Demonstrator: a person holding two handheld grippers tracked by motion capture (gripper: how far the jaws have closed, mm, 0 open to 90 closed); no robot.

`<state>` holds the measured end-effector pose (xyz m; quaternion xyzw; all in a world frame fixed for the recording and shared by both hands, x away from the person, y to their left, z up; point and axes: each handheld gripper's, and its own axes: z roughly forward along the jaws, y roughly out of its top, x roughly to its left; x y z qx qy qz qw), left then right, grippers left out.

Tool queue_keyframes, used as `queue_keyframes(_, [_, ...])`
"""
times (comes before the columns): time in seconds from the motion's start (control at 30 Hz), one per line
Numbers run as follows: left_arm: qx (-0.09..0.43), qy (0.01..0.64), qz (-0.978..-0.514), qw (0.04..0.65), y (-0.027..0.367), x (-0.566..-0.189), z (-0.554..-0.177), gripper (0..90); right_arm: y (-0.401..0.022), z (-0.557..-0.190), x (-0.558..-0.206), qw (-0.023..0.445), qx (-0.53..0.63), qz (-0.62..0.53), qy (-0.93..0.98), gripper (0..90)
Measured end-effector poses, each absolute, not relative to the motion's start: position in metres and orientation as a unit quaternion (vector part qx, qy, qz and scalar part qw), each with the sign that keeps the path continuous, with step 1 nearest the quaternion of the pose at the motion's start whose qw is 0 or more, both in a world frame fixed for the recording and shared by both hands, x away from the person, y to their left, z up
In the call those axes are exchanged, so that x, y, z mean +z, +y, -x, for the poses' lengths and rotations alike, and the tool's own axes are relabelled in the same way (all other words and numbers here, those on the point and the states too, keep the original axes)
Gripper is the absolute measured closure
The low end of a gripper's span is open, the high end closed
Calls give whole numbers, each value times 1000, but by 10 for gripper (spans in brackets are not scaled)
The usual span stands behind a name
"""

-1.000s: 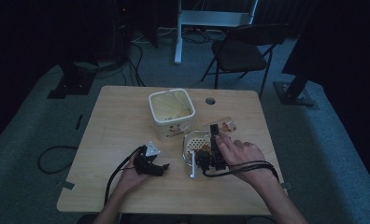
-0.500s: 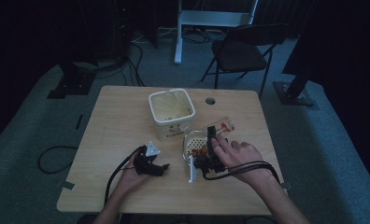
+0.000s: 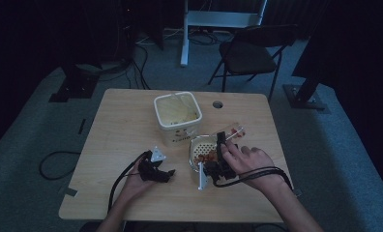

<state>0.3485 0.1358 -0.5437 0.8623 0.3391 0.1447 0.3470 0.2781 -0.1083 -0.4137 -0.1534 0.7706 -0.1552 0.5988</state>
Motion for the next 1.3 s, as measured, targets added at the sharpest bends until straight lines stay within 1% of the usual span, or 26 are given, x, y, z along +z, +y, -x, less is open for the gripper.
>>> queue_keyframes(0.6, [145,339,-862,347,136,-544,-348,199,-102,-275,-413,602,-149,159,768,405])
queue_keyframes(0.73, [145,338,-863,346,136,-544,-348,199,-100,-273,-417,593,-150,174,772,406])
queue_keyframes(0.77, [145,338,-863,347,136,-544,-348,199,-101,-276,-411,605,-136,150,770,408])
queue_keyframes(0.83, [145,338,-863,346,136,-544,-348,199,-100,-275,-413,597,-143,167,772,408])
queue_keyframes(0.9, [145,339,-862,347,136,-544,-348,199,-101,-275,-411,605,-138,157,768,408])
queue_keyframes(0.97, [145,339,-862,347,136,-544,-348,199,-99,-274,-412,595,-131,162,776,408])
queue_keyframes(1.0, [145,339,-862,347,136,-544,-348,199,-99,-274,-414,598,-136,164,773,407])
queue_keyframes(1.1, [145,340,-862,348,136,-544,-348,199,-102,-276,-408,592,-102,134,788,403])
queue_keyframes(1.3, [145,341,-860,350,136,-544,-348,199,-117,-282,-389,573,20,46,818,392])
